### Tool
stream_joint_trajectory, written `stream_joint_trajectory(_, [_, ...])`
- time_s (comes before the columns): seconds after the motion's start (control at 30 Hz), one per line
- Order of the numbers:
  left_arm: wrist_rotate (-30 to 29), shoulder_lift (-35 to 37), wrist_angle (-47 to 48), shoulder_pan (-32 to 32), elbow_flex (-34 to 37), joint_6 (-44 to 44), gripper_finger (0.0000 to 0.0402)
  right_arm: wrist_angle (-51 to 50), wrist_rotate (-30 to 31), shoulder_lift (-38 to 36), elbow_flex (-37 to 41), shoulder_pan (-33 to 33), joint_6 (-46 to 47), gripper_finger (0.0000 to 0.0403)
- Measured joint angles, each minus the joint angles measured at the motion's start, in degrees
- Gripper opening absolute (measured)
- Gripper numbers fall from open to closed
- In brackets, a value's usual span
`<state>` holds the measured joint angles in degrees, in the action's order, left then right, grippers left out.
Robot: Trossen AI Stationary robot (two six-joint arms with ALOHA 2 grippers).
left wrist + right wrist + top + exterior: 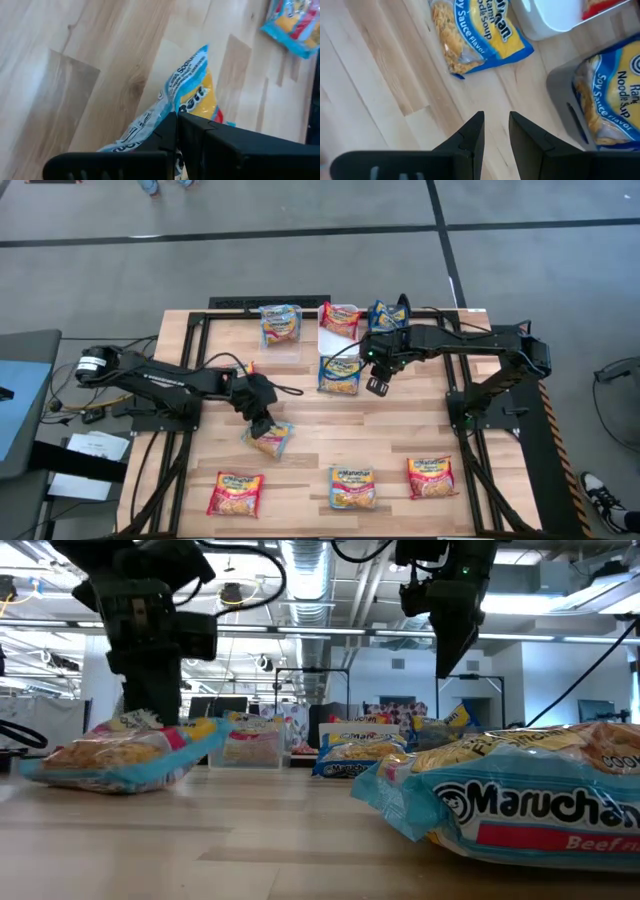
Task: Sort Maruchan noodles
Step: Put the light blue noodle pack into the transparent bin
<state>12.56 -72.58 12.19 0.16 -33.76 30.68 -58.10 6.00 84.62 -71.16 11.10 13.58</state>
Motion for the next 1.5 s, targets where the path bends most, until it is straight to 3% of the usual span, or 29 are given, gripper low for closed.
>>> stream_joint_trajectory(0.3, [-0.73,-2.68,-0.52,0.82,-0.17,2.80,0.0000,-0.27,-0.04,0.00,0.01,-1.79,-0.09,0.0113])
stream_joint_trajectory(0.5, [5.60,-2.68,-0.83,3.16,-0.17,4.02,0.0009,-0.12,-0.04,0.00,0.01,-1.74,-0.07,0.0113])
stream_joint_trajectory(0.7, [9.07,-2.68,-1.23,5.23,-0.17,1.68,0.0052,-0.14,-0.06,0.00,0.01,-1.74,-0.07,0.0113])
stream_joint_trajectory(0.93, [8.59,-3.60,1.08,5.63,-0.16,-1.08,0.0121,-0.16,-0.06,0.00,0.01,-1.74,-0.11,0.0113])
stream_joint_trajectory(1.07, [12.20,-4.34,-0.99,5.62,-0.11,-2.58,0.0150,-0.16,-0.08,0.00,0.01,-1.74,-0.13,0.0113])
stream_joint_trajectory(1.5, [16.40,-12.31,-2.81,3.97,-0.22,-5.39,0.0183,-0.16,-0.08,0.00,0.01,-1.74,-0.09,0.0113])
